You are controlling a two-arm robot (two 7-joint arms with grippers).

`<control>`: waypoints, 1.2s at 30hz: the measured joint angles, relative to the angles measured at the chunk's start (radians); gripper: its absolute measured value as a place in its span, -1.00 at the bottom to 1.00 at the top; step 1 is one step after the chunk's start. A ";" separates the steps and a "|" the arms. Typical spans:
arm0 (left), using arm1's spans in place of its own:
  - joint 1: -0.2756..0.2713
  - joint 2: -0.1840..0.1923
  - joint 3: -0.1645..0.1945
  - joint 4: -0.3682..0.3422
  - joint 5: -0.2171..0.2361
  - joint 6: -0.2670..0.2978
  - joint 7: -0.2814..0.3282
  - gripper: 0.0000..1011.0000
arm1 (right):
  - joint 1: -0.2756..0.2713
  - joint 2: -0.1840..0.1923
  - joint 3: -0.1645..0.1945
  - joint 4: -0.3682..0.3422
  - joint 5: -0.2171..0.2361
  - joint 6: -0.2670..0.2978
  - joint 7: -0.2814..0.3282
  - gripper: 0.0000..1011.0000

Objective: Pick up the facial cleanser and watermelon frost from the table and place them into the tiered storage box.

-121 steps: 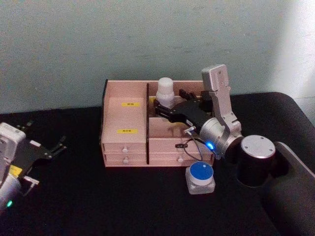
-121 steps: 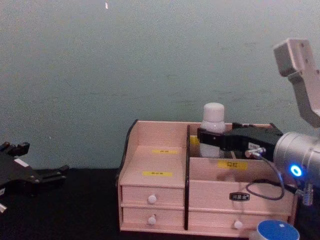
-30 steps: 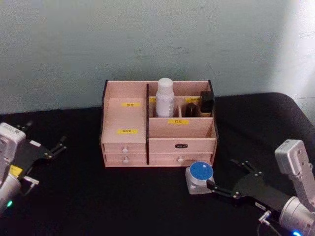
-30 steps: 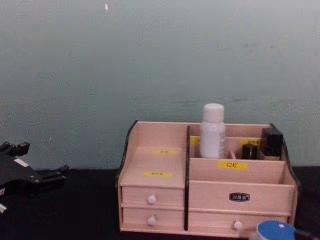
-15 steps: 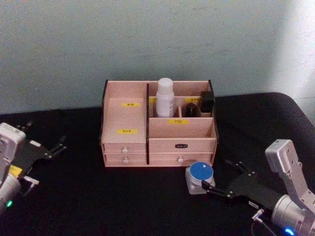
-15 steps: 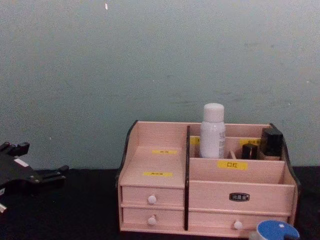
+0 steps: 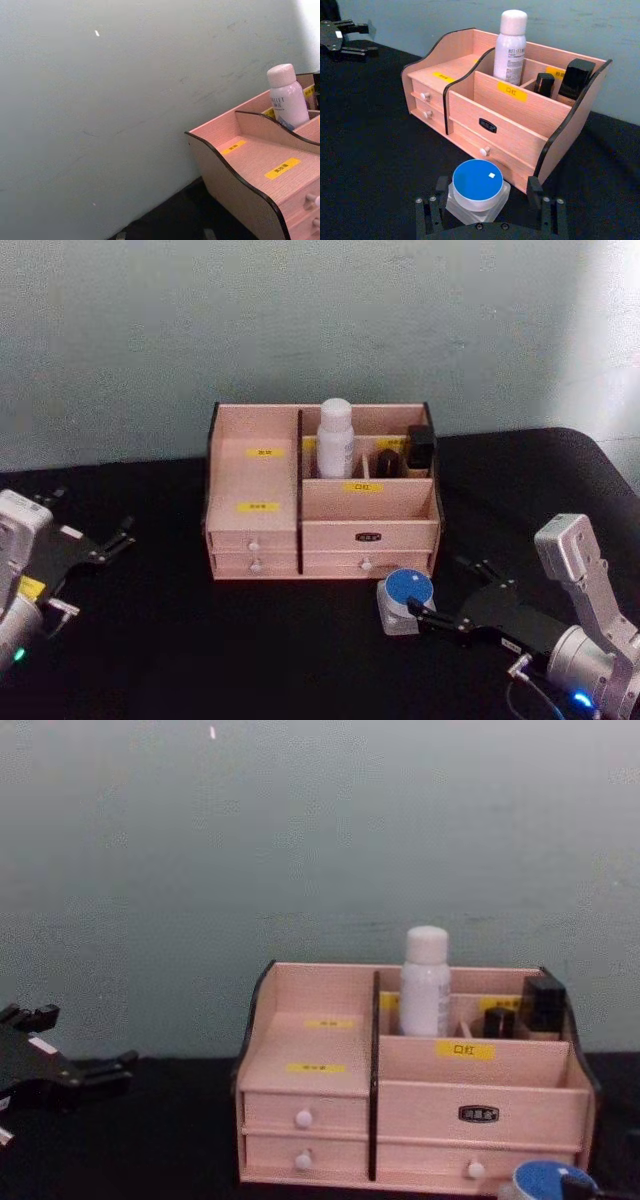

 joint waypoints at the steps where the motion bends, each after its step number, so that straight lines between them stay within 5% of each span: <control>1: 0.000 0.000 0.000 0.000 0.000 0.000 0.000 0.98 | 0.001 0.000 -0.001 0.001 0.001 0.000 0.001 0.98; 36: 0.000 0.000 0.000 0.000 0.000 0.000 0.000 0.98 | -0.002 0.030 -0.034 0.003 0.025 0.015 0.019 0.98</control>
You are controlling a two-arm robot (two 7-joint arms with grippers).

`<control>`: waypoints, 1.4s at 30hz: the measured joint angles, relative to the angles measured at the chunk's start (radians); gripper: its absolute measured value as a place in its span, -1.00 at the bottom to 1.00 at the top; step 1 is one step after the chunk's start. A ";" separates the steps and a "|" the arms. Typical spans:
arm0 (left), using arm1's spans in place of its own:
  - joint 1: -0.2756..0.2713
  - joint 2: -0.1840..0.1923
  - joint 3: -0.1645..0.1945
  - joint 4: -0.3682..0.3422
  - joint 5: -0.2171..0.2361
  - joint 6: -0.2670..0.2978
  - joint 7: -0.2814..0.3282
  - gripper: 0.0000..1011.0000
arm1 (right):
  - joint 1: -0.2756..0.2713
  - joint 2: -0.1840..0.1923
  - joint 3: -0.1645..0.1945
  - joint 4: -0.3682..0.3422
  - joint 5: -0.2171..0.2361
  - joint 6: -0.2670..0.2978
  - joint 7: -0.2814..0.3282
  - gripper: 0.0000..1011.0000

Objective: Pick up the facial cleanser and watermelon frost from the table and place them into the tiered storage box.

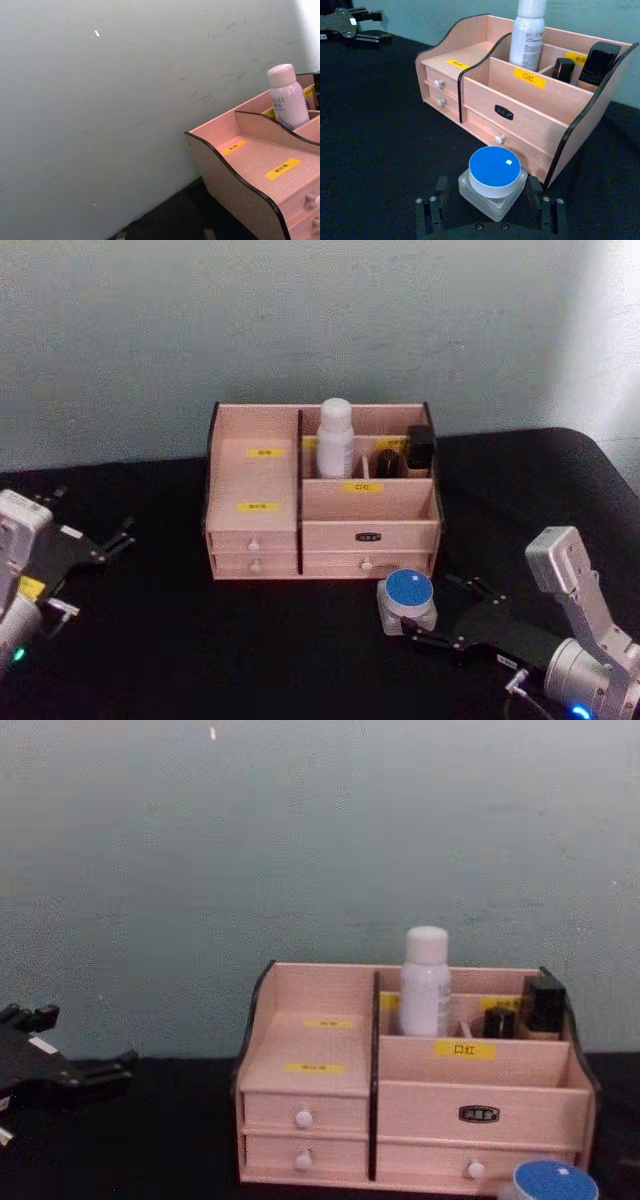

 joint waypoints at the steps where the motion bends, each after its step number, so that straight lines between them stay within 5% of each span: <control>1: 0.000 0.000 0.000 0.000 0.000 0.000 0.000 0.98 | 0.001 0.000 -0.001 0.001 0.000 0.001 0.000 0.98; 42: 0.000 0.000 0.000 0.000 0.000 0.000 0.000 0.98 | 0.041 -0.020 -0.028 0.043 -0.006 0.030 -0.013 0.98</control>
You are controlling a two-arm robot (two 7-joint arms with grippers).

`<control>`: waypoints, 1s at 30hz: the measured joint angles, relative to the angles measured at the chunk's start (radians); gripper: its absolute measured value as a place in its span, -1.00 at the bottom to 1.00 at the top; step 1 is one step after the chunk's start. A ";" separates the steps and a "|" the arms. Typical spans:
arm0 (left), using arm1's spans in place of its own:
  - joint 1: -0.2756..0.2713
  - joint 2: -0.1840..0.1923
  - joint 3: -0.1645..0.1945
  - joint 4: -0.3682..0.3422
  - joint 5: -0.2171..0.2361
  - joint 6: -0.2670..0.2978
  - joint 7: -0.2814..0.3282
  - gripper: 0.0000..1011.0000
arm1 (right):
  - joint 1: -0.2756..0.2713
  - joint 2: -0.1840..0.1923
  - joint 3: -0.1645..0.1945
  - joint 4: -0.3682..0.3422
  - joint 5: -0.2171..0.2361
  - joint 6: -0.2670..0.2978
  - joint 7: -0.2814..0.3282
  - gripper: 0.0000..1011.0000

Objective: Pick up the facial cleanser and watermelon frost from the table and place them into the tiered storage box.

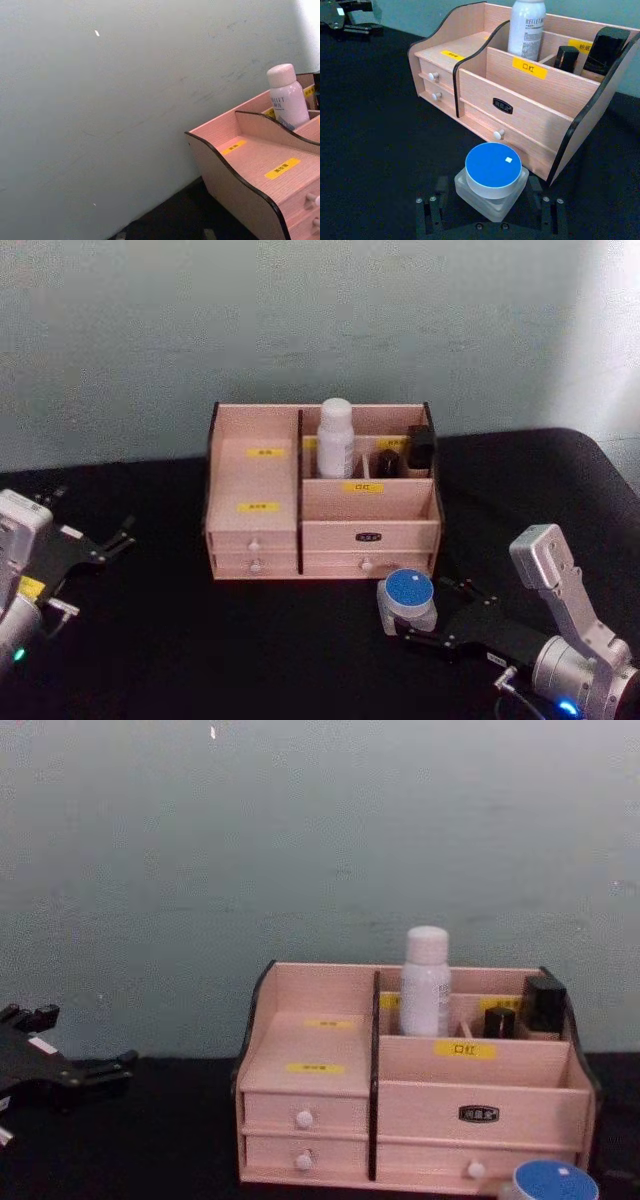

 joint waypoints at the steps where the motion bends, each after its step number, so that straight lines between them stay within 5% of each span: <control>1: 0.000 0.000 0.000 0.000 0.000 0.000 0.000 0.98 | 0.000 0.000 0.000 0.000 0.000 0.000 0.000 0.98; 30: 0.000 0.000 0.000 0.000 0.000 0.000 0.000 0.98 | 0.031 -0.015 -0.010 0.031 0.003 0.002 0.006 0.98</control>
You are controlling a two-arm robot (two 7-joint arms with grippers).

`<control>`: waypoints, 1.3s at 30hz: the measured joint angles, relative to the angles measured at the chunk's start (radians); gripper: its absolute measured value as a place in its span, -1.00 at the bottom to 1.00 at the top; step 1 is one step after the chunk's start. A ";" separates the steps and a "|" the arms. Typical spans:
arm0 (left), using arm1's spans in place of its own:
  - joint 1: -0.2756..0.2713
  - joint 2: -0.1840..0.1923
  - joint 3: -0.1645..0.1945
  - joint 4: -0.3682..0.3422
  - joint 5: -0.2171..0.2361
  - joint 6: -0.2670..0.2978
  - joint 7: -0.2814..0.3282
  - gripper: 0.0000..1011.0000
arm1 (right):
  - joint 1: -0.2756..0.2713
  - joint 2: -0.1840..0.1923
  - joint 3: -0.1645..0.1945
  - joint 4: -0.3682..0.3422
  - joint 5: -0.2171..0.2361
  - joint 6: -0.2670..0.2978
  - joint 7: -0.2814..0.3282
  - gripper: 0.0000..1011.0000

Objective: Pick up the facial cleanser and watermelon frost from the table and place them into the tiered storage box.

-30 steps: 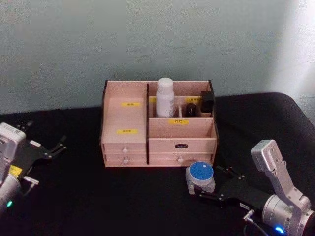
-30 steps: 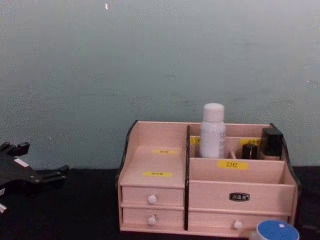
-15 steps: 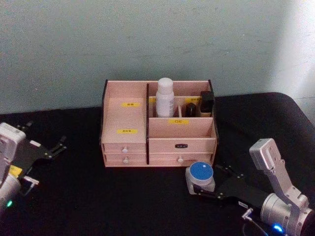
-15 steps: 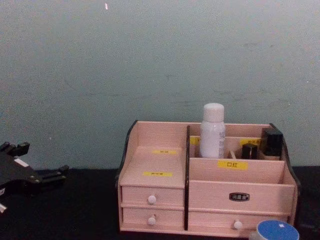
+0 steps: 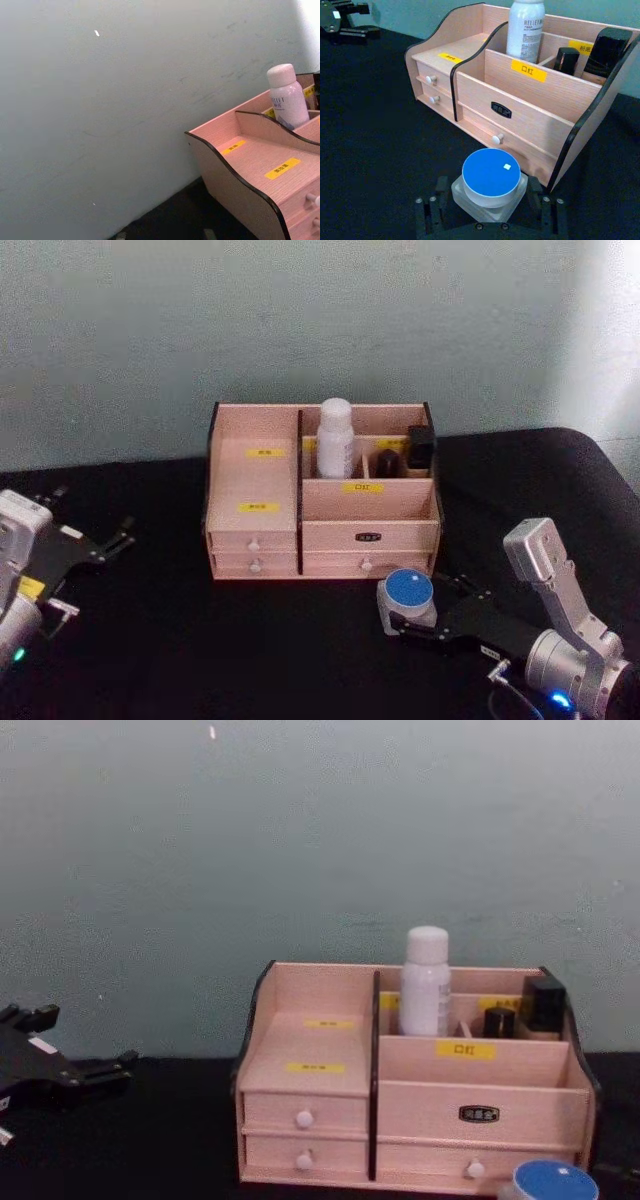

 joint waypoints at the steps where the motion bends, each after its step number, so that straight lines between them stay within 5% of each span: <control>1: 0.000 0.000 0.000 0.000 0.000 0.000 0.000 0.98 | 0.002 -0.001 0.000 0.002 0.000 0.000 0.000 0.98; 39: 0.000 0.000 0.000 0.000 0.000 0.000 0.000 0.98 | 0.019 -0.008 -0.002 0.022 0.011 0.012 -0.006 0.98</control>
